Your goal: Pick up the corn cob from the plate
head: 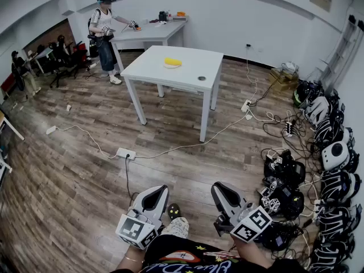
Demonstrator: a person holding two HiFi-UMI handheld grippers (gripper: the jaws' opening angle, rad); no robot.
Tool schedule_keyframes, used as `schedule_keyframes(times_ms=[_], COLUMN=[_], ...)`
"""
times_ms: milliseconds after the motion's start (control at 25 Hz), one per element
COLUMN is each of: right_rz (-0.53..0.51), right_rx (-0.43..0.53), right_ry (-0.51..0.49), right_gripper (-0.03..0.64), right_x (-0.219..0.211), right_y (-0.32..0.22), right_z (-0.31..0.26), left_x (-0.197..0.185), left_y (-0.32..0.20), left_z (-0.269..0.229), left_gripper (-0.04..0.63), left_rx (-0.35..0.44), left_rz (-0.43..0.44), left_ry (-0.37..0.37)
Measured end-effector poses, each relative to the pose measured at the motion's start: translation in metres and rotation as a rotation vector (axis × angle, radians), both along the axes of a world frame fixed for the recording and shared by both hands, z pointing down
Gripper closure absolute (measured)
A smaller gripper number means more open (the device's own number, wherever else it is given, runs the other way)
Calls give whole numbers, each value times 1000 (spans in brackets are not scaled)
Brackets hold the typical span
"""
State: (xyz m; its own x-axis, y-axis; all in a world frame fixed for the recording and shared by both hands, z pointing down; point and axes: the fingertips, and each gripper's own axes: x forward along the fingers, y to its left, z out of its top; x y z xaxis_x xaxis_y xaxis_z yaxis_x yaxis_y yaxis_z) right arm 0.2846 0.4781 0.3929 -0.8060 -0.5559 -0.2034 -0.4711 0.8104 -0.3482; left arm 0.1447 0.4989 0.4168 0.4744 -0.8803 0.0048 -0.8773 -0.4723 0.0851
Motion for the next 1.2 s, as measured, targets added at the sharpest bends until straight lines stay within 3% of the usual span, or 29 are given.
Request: schedule_keyframes(times_ms=[80,160,400,640,960,1200], right_rz=[-26,-32,-37,0,1,-70], right_rx=[-4,-4,29,6,54,73], right_ry=[-40,-53,-28,47,63,83], right_gripper=[598,598,598,598,593,537], right_x=[-31,-61,-142,-167,-225,-281], right_y=[-32,-68,-170,-268,-484,-616], right_z=[-5,-10,-28,-14,-12,-12], left_x=[-22,-48,-132,-177,-249,-282], left_y=[-37,-76,-180,-270,-465,-591], left_z=[-6,-11,-26,-21,-14,-27], left_gripper=[598,598,598,598,598,598], left_rx=[10,2,9,-4,-2,41], left_rz=[10,13,12,-26,-107,-130], left_ry=[-86,-122,-13,63,12,-35])
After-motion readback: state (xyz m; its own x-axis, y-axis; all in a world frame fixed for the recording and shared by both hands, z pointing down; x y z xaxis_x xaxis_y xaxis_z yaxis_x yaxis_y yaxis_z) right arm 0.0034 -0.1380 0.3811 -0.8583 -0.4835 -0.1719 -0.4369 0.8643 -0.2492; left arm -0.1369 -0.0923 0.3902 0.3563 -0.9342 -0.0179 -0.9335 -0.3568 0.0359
